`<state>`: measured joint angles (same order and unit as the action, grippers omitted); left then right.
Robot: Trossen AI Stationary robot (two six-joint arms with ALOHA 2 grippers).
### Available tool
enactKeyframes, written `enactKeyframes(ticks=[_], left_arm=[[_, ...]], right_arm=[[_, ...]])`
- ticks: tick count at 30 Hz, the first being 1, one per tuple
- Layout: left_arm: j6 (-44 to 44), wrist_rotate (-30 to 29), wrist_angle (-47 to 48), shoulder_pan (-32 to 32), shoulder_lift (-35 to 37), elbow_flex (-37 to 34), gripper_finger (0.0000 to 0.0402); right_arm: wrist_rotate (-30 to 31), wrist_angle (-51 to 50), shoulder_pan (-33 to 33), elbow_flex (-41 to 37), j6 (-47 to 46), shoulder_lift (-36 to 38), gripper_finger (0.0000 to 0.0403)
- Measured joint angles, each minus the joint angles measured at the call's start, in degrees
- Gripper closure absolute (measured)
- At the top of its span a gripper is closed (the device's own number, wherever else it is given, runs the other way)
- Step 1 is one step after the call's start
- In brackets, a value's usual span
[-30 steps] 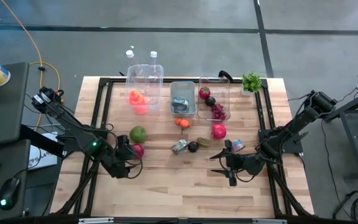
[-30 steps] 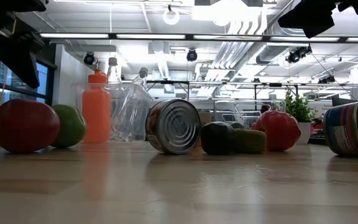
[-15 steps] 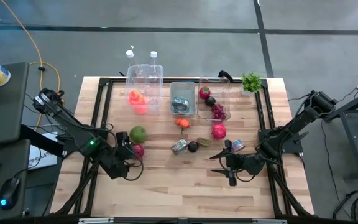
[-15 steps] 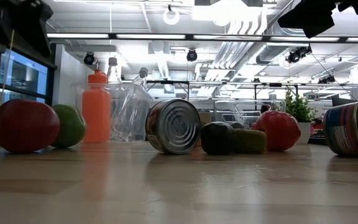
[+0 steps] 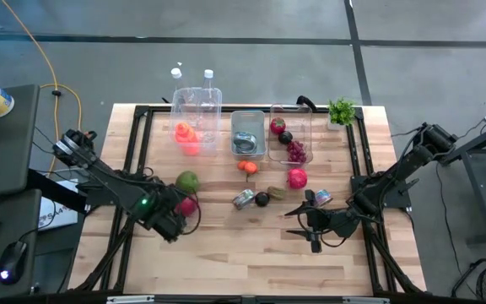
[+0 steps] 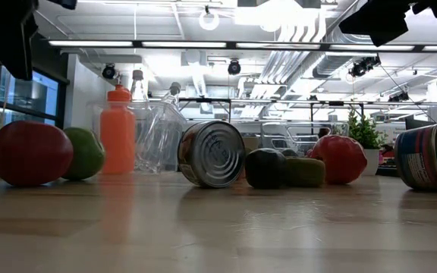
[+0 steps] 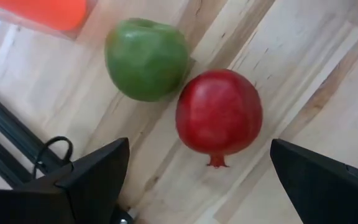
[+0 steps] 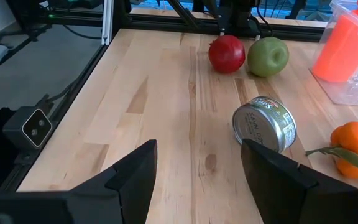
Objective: Pick & Place Food Item
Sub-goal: Put the pomegranate into the transparent bin
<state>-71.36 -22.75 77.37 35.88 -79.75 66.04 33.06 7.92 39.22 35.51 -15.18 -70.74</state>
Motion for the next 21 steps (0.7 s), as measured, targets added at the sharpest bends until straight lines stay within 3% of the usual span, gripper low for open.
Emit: enactKeyframes(ticks=[12,21], left_arm=[[4.5,2.5,-2.4,-4.2,0.0,0.0,0.0022],[2.6,2.5,-2.4,-4.4,0.0,0.0,0.0022]], right_arm=[[-0.2,0.0,0.0,0.0,0.0,0.0,0.0181],[-0.2,0.0,0.0,0.0,0.0,0.0,0.0181]])
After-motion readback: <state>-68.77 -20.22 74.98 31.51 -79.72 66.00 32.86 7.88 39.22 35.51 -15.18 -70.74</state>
